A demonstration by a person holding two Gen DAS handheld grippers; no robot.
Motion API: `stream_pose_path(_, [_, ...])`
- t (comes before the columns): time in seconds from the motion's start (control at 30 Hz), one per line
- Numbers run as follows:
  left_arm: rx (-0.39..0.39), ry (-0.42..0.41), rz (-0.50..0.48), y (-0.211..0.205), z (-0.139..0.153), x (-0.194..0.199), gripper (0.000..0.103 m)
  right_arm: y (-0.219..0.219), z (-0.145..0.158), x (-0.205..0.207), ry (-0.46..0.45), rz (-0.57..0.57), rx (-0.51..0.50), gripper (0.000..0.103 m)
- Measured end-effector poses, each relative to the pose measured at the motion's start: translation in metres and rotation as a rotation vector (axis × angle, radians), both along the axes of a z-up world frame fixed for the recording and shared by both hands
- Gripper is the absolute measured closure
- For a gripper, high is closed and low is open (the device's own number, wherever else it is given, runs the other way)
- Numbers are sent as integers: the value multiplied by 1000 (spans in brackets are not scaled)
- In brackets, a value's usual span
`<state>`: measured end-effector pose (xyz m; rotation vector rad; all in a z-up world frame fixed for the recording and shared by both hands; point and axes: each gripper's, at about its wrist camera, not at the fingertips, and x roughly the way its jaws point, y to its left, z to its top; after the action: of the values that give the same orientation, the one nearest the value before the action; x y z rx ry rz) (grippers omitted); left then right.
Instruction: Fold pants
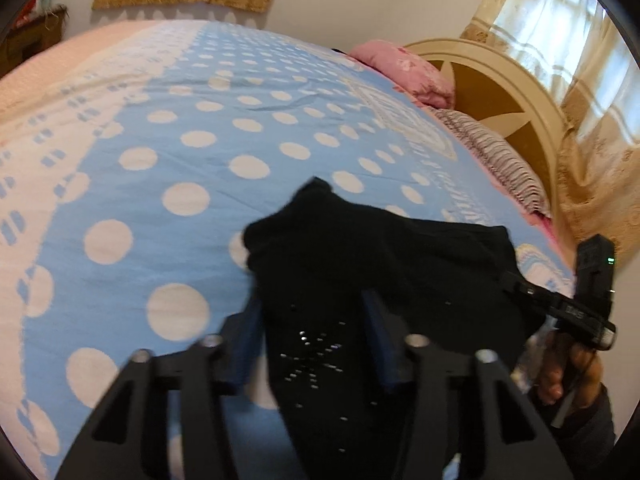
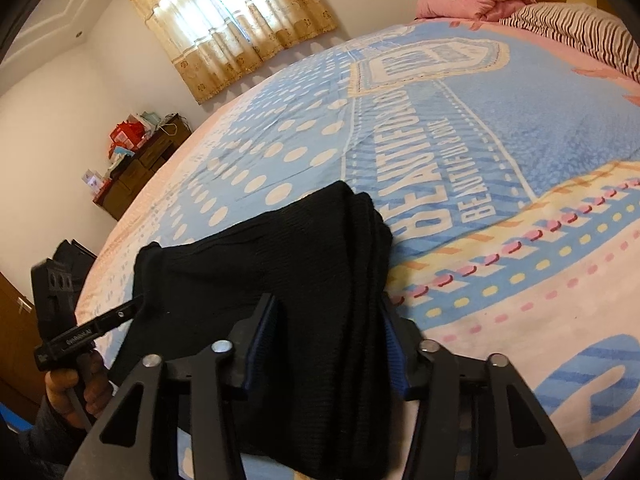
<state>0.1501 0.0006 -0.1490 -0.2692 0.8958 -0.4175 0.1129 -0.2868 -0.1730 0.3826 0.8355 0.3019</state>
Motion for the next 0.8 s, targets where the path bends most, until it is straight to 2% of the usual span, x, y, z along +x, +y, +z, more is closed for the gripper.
stream_pose_path(0.03, [6,-5,-2,-2,0,-1,60,1,-1,0,5,11,16,66])
stream_pose_path(0.1, [13,-13,-12,-4,1,-3,73,4,0,-2,0,12,11,69])
stream_pose_path(0.2, [17,-15,-9,-4,3,-3,86,8,6,-6,-24,12,5,73])
stream_pose_path(0.47, [1,-41,-6,5,12,-10,90,17,33,-20,-86,38,6,74])
stream_pose_path(0.8, [55,-119,31,18,39,-20,91,45,58,5,-107,114,-17,75])
